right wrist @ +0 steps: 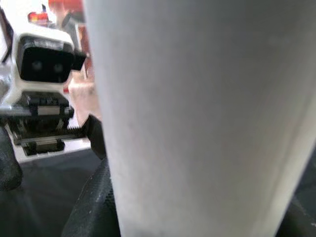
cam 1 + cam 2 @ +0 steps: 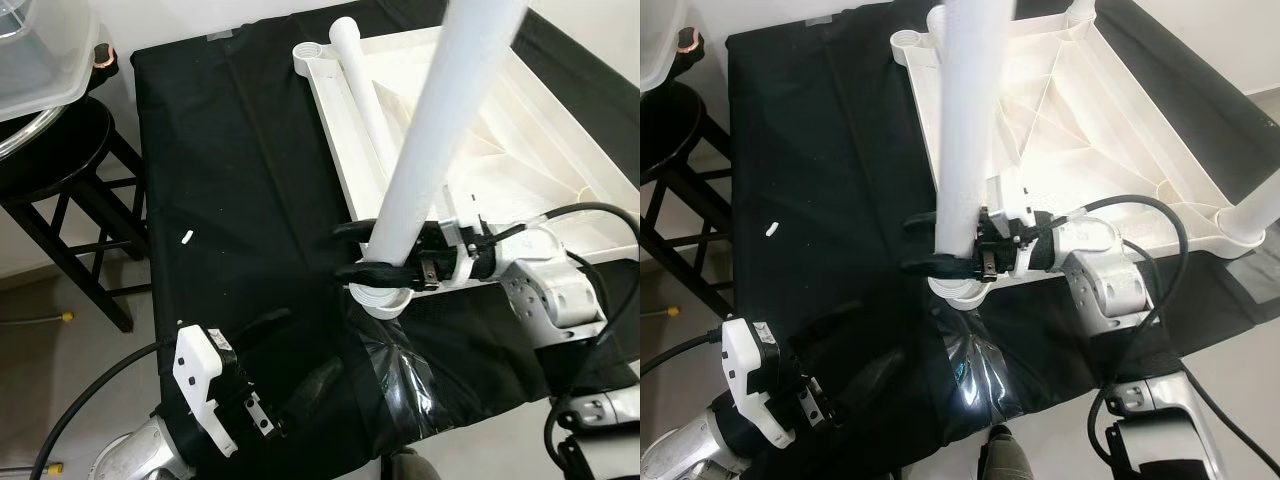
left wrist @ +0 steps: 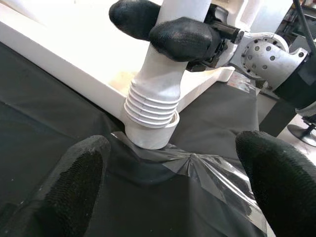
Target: Building children table
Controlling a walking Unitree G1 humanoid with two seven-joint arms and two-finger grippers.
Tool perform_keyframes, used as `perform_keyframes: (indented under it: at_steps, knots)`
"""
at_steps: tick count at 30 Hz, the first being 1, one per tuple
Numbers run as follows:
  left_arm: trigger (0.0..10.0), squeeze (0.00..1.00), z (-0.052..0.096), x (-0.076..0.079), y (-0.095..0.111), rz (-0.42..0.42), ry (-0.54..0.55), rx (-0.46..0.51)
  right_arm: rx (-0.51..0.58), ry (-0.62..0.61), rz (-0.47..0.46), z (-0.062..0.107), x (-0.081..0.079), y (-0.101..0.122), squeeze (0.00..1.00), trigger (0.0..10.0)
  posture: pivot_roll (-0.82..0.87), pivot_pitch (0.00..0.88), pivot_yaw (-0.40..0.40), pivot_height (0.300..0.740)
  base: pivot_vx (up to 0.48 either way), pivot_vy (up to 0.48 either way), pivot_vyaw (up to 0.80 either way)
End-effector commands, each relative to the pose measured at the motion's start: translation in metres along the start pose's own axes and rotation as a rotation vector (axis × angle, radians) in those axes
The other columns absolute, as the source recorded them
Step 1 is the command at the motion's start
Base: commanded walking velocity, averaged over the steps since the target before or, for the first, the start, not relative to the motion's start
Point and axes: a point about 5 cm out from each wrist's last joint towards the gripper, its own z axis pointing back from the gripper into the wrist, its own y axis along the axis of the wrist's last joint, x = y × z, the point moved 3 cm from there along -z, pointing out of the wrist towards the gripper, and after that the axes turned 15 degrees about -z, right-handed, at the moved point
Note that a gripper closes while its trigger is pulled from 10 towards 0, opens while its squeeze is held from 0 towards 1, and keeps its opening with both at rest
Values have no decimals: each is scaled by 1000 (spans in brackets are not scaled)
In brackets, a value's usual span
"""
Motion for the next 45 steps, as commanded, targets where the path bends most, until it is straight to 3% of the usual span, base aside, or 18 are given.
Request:
perform_keyframes:
  at_steps: [1,8,16,31,45]
  knots:
    - [10000,0,3,3,-1,18,-15,-8,-27,13,-59,1,-5,-12,0,10000,41,350,28,740,0,0,0]
    - [10000,0,2,4,-2,27,-22,-7,-85,74,-76,13,-17,-10,0,10000,30,349,29,740,0,0,0]
    - [10000,0,2,5,-3,32,-31,-6,-131,56,-37,20,-10,-6,0,10000,25,339,29,740,0,0,0]
    - [10000,0,3,8,-2,36,-41,-6,-66,19,-63,7,1,-7,0,10000,26,341,32,740,0,0,0]
    - [10000,0,3,9,-2,38,-41,-5,-121,54,-55,10,3,-8,0,10000,27,350,30,740,0,0,0]
